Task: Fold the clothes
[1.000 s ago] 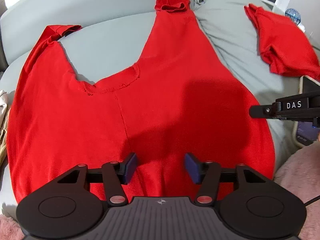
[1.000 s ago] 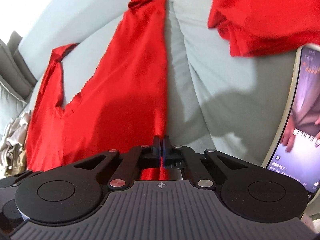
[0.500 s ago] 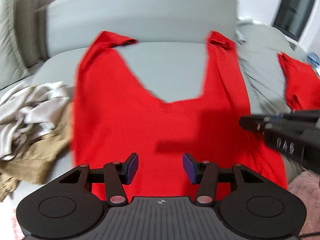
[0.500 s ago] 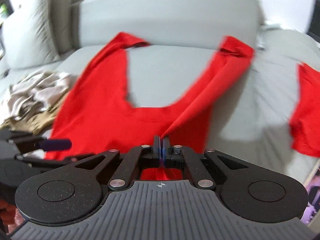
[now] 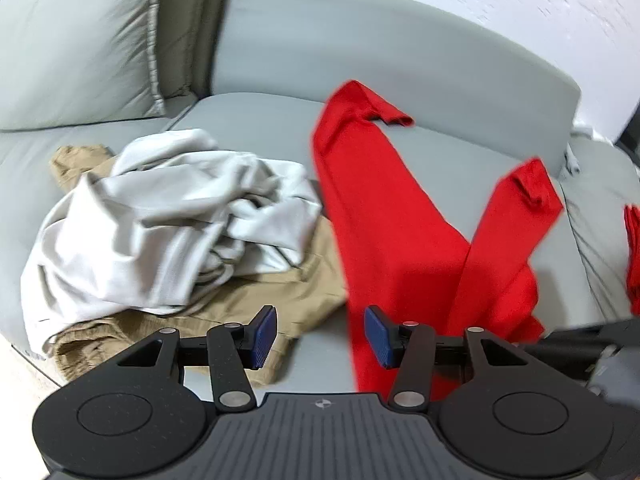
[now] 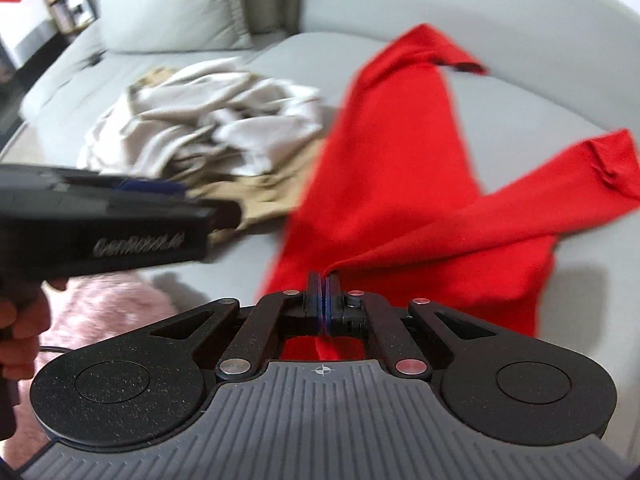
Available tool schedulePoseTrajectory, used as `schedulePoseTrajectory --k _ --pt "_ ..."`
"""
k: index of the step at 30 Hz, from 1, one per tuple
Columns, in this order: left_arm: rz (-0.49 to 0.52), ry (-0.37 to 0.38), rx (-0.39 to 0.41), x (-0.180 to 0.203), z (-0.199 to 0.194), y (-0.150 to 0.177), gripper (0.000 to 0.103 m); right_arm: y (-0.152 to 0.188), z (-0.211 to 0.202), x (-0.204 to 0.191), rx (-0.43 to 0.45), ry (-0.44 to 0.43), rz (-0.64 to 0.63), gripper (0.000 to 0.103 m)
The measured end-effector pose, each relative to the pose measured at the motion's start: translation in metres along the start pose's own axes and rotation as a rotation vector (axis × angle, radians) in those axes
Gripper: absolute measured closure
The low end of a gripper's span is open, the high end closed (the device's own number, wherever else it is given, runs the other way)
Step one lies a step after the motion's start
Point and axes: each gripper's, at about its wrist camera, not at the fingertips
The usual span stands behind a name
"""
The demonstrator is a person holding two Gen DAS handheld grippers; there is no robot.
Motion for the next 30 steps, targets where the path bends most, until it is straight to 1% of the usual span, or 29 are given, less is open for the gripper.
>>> schedulePoseTrajectory --k 3,4,5,7,9,10,13,16,18,20,22,24,25,26,27,28,29,30 --pt "-0.007 0.014 -0.008 -0.009 0.000 0.003 0.055 -0.001 0.024 -0.017 -0.048 -0.007 -0.021 0.101" --pt "-0.001 0.020 -0.013 -0.009 0.001 0.005 0.055 0.000 0.031 -0.018 -0.069 -0.018 -0.014 0.098" --pt "0.004 0.026 -0.018 -0.010 0.001 0.007 0.055 0.002 0.038 -0.019 -0.093 -0.029 -0.008 0.089" --pt "0.029 0.039 -0.020 -0.007 -0.001 0.011 0.054 0.006 0.041 -0.019 -0.121 -0.037 0.002 0.079" --pt "0.046 0.049 -0.017 -0.005 -0.003 0.014 0.054 0.008 0.023 -0.014 -0.094 -0.059 0.012 0.068" --pt "0.053 0.055 -0.015 -0.004 -0.003 0.015 0.054 0.009 0.011 -0.012 -0.076 -0.068 0.012 0.059" --pt "0.117 0.090 -0.017 0.008 -0.005 0.020 0.051 0.013 -0.022 -0.003 -0.041 -0.051 -0.019 0.054" --pt "0.195 0.118 -0.035 0.027 -0.002 0.025 0.050 0.026 -0.061 0.012 -0.018 -0.022 -0.062 0.054" --pt "0.256 0.134 -0.045 0.044 0.007 0.029 0.048 0.041 -0.069 0.020 -0.052 -0.043 -0.066 0.054" --pt "0.309 0.128 -0.068 0.057 0.016 0.031 0.048 0.061 -0.071 0.027 -0.098 -0.054 -0.084 0.055" --pt "0.360 0.114 -0.073 0.067 0.024 0.033 0.048 0.082 -0.072 0.028 -0.116 -0.024 -0.138 0.055" --pt "0.417 0.084 -0.102 0.078 0.039 0.035 0.049 0.093 -0.069 0.031 -0.129 -0.036 -0.141 0.051" --pt "0.445 0.068 -0.119 0.084 0.047 0.036 0.052 0.096 -0.066 0.032 -0.137 -0.036 -0.142 0.048" --pt "0.468 0.054 -0.132 0.087 0.055 0.038 0.060 0.099 -0.062 0.033 -0.145 -0.036 -0.143 0.048" --pt "0.487 0.041 -0.144 0.090 0.062 0.041 0.069 0.102 -0.058 0.035 -0.153 -0.033 -0.143 0.049" --pt "0.506 0.028 -0.156 0.092 0.069 0.043 0.092 0.105 -0.053 0.037 -0.163 -0.024 -0.142 0.057" --pt "0.499 0.031 -0.153 0.091 0.070 0.043 0.098 0.108 -0.047 0.039 -0.173 -0.015 -0.141 0.080" --pt "0.481 0.042 -0.143 0.089 0.068 0.043 0.100 0.111 -0.043 0.040 -0.185 -0.002 -0.140 0.086"
Point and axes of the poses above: each gripper's, at about its wrist camera, not at the fingertips, and z roughly the way its jaws point, x to its right, y to its underside, and after that the axes turned 4 degrees about z, right-handed
